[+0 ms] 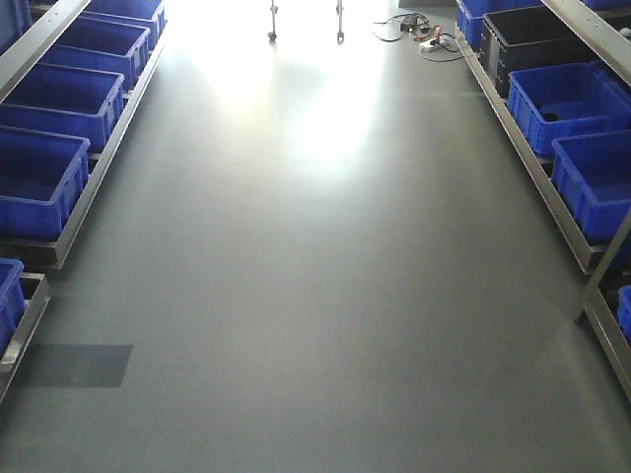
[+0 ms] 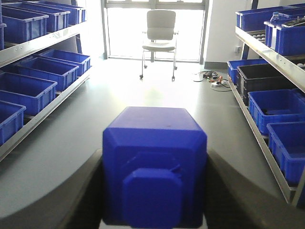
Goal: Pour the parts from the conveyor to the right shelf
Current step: 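Drive down the aisle between the shelves of blue bins, then turn toward the shelf and stop facing an empty blue bin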
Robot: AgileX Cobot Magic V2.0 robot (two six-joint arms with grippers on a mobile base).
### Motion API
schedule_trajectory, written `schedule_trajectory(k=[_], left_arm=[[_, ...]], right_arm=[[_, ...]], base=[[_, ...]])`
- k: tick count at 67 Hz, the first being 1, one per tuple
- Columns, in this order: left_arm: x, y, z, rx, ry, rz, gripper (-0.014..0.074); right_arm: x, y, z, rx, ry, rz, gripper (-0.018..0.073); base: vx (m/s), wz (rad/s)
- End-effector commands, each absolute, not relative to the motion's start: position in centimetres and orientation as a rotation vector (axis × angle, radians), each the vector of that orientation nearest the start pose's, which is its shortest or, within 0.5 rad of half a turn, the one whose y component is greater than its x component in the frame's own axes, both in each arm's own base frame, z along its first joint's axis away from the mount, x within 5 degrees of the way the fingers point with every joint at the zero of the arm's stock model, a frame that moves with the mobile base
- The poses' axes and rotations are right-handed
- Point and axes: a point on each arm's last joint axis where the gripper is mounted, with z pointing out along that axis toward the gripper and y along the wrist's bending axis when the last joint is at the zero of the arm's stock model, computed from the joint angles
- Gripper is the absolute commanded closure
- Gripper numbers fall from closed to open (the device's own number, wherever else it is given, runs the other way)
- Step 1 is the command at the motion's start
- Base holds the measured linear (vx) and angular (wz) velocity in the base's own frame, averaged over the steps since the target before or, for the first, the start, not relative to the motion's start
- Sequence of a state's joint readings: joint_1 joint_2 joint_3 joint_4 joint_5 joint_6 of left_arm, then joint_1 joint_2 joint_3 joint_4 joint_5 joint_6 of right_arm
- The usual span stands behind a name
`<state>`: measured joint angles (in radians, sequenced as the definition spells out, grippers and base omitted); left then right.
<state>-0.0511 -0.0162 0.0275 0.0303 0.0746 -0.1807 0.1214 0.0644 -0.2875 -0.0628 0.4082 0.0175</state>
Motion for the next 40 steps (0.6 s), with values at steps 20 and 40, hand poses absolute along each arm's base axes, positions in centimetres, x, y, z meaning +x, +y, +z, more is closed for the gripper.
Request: schedule_trajectory(k=[20, 40], left_arm=[[5.64, -0.32, 19.79, -0.081, 1.509, -0.176, 0.0603], [5.64, -0.32, 19.79, -0.081, 1.509, -0.176, 0.0603]], right_arm=[[4.34, 0.33, 28.33, -0.12, 1.572, 0.039, 0.0564], [4.34, 0.33, 28.33, -0.12, 1.572, 0.039, 0.0564]], base=[[0.54, 0.14], [0.41, 0.71]])
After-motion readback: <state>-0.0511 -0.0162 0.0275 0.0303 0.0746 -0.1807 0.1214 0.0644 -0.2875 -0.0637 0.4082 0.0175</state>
